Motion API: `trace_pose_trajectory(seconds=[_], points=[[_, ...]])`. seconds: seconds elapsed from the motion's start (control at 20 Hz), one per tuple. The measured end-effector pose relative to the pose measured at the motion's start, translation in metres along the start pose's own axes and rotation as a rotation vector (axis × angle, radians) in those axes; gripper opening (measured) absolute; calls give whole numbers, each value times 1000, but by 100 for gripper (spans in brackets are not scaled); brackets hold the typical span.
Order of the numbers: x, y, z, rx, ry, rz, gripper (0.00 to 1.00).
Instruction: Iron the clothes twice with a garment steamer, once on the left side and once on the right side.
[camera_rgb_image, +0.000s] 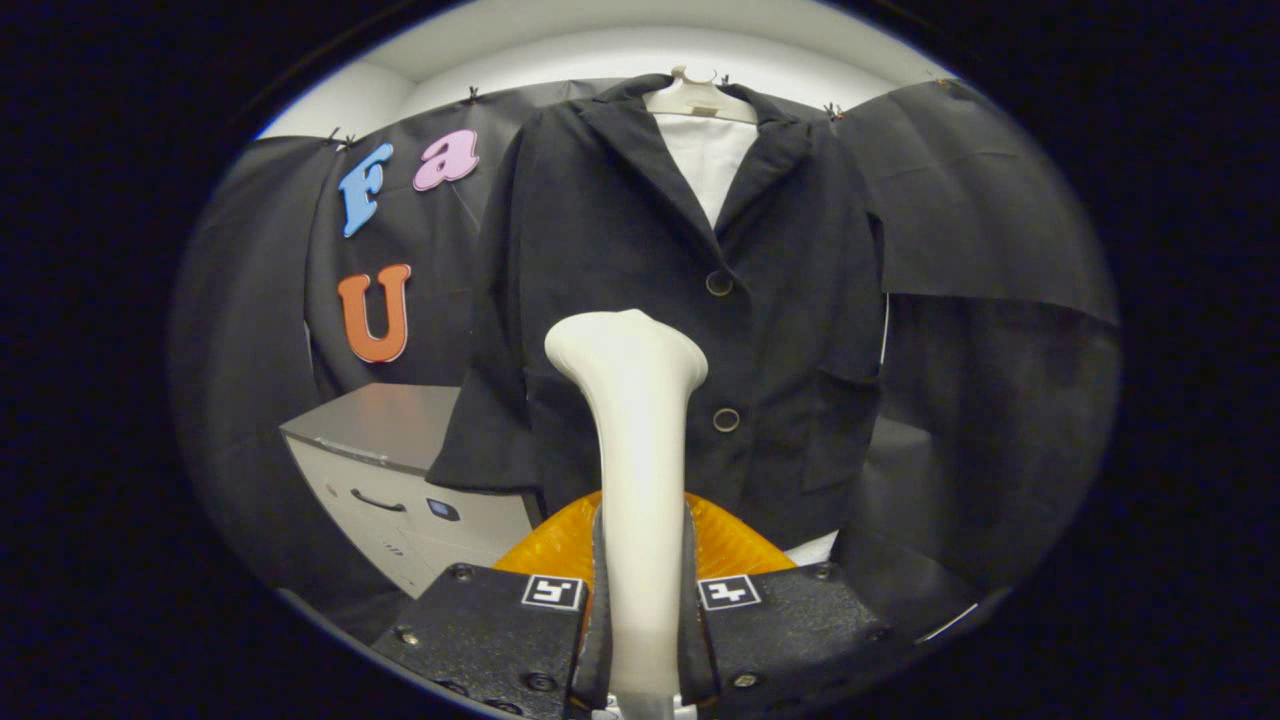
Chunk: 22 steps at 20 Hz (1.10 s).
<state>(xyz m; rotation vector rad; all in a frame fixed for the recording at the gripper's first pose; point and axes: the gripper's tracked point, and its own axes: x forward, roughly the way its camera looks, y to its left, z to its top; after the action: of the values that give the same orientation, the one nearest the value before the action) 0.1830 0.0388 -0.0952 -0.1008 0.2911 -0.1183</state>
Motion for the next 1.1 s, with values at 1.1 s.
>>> trace_pose_trajectory(seconds=[1.1], points=[[25, -17, -160, -37, 205, -49, 29]])
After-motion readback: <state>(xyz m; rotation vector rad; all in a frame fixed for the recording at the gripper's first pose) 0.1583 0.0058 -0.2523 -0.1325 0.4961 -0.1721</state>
